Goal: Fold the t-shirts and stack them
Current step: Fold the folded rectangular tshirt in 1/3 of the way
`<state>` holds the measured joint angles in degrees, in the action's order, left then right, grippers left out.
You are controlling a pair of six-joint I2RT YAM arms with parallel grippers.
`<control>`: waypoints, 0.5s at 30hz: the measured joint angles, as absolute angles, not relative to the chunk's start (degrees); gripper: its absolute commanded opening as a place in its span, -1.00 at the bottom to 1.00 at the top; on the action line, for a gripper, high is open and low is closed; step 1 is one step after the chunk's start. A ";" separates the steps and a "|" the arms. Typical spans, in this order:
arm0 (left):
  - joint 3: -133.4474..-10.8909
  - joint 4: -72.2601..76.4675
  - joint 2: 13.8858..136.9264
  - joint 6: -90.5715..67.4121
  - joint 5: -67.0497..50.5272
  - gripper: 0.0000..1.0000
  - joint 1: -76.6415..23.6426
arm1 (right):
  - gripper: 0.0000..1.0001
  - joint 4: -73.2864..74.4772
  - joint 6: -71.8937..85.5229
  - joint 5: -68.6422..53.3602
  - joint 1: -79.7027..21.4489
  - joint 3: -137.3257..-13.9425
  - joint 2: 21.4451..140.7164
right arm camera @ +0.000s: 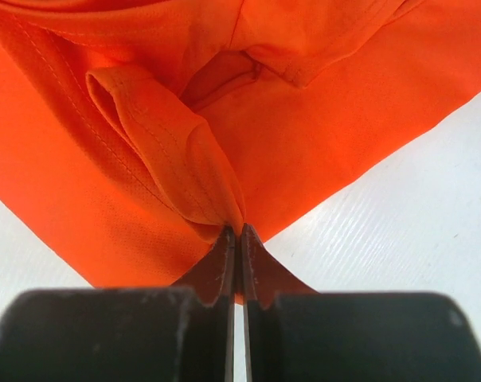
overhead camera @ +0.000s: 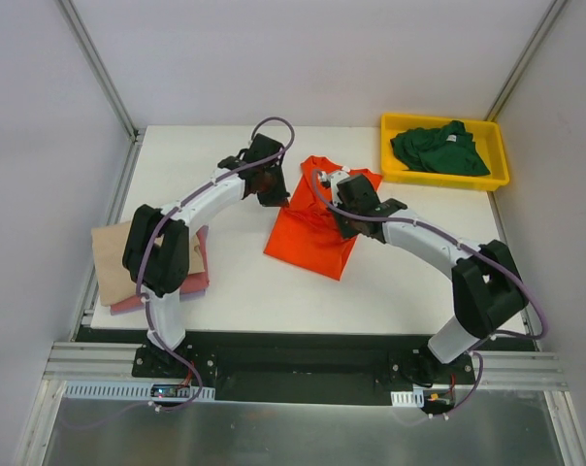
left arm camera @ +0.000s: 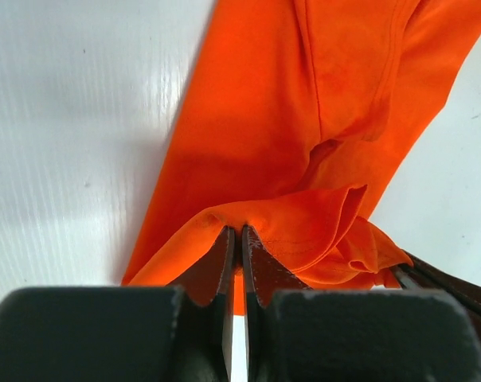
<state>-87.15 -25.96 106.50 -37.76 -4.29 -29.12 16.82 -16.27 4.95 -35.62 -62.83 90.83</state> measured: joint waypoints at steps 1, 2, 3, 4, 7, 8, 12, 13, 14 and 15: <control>-88.01 -25.96 107.55 -37.39 -4.60 -0.95 -28.77 | -0.99 16.56 -16.56 4.95 -35.20 -63.40 91.61; -88.75 -25.98 108.49 -36.91 -5.17 -0.93 -28.38 | -0.99 16.32 -16.75 4.97 -34.85 -63.94 92.42; -89.43 -25.96 109.43 -36.58 -5.72 -0.92 -27.99 | -0.96 16.21 -16.91 5.02 -34.52 -64.49 93.21; -90.11 -25.98 110.39 -36.32 -6.02 -0.89 -27.62 | -0.94 16.08 -17.06 5.08 -34.22 -65.10 94.06; -92.14 -26.02 113.25 -35.40 -7.03 -0.81 -27.20 | -0.86 15.29 -17.52 5.17 -33.41 -66.37 96.36; -93.01 -26.06 114.34 -35.07 -7.27 -0.67 -26.92 | -0.65 14.92 -17.72 5.17 -33.12 -66.59 97.10; -96.99 -26.15 118.63 -33.08 -8.62 0.30 -26.52 | 0.13 14.15 -18.35 7.27 -32.01 -69.12 101.16; -97.71 -26.17 119.24 -32.60 -8.95 0.49 -26.48 | 0.28 14.13 -18.46 8.64 -31.77 -70.24 102.32; -98.08 -26.28 119.48 -32.21 -9.23 0.71 -26.30 | 0.37 14.22 -18.44 10.13 -31.59 -71.35 103.18; -98.24 -26.35 119.52 -31.92 -9.65 0.91 -26.15 | 0.50 14.41 -18.39 11.49 -31.44 -72.25 103.61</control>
